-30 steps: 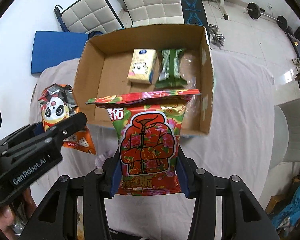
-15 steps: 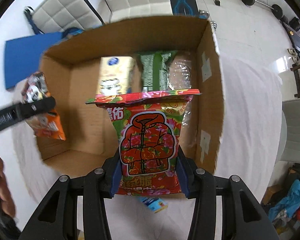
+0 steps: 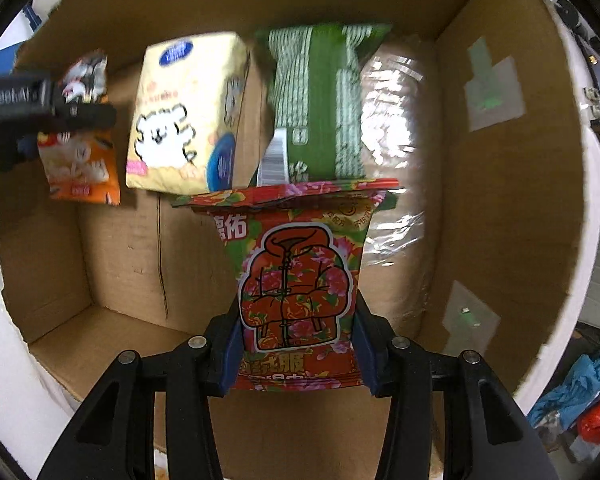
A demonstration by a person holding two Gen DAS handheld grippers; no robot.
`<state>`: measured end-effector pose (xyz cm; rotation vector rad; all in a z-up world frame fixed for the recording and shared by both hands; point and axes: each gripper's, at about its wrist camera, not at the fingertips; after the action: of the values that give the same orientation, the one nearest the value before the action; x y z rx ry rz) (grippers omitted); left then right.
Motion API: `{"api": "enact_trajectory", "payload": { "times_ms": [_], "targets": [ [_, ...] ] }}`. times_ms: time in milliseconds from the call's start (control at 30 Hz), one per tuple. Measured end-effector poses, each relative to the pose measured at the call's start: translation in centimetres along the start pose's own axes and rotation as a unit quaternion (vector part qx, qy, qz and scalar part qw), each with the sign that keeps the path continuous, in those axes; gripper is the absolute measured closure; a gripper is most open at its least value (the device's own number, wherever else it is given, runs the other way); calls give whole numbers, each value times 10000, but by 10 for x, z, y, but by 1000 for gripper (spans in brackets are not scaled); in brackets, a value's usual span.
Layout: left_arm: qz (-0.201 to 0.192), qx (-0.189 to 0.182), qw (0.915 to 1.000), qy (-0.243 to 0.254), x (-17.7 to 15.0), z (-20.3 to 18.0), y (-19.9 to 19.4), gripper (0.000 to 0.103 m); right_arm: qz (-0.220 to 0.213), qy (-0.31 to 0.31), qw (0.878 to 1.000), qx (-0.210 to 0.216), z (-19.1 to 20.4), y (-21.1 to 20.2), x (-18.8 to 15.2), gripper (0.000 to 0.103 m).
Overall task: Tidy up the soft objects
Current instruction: 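Carry both bags into the box and open both grippers to release them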
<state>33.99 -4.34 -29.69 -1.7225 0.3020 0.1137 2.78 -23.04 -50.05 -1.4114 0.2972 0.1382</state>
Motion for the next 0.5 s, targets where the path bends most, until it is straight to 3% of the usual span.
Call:
{"api": "enact_trajectory", "payload": {
  "times_ms": [133,267,400,467,500],
  "targets": [
    [35,-56,10000,4,-2,-2,-1,54,128,6,9999,59,-1,11,-1,50],
    [-24,83,9999,69,-8,-5,-7,54,-12,-7,10000,44,-5,3,-1,22],
    [-158,138,9997,112,-18,-6,-21,54,-173,-70,9998,-36,-4,-14,-1,19],
    [-282,153,9994,136,-26,-7,-30,49,-301,-88,9995,-61,-3,-23,-5,6],
    [-398,165,9990,155,-31,-7,-36,38,-368,-104,9992,-68,-3,-28,-8,4]
  ]
}}
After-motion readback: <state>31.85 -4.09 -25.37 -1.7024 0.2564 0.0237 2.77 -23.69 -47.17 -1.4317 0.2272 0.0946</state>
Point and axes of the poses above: each gripper's, at about its wrist camera, not at the fingertips, and y roughly the way its jaws point, z to its left, x to its top, and after that the axes turned 7 degrees about z, right-handed
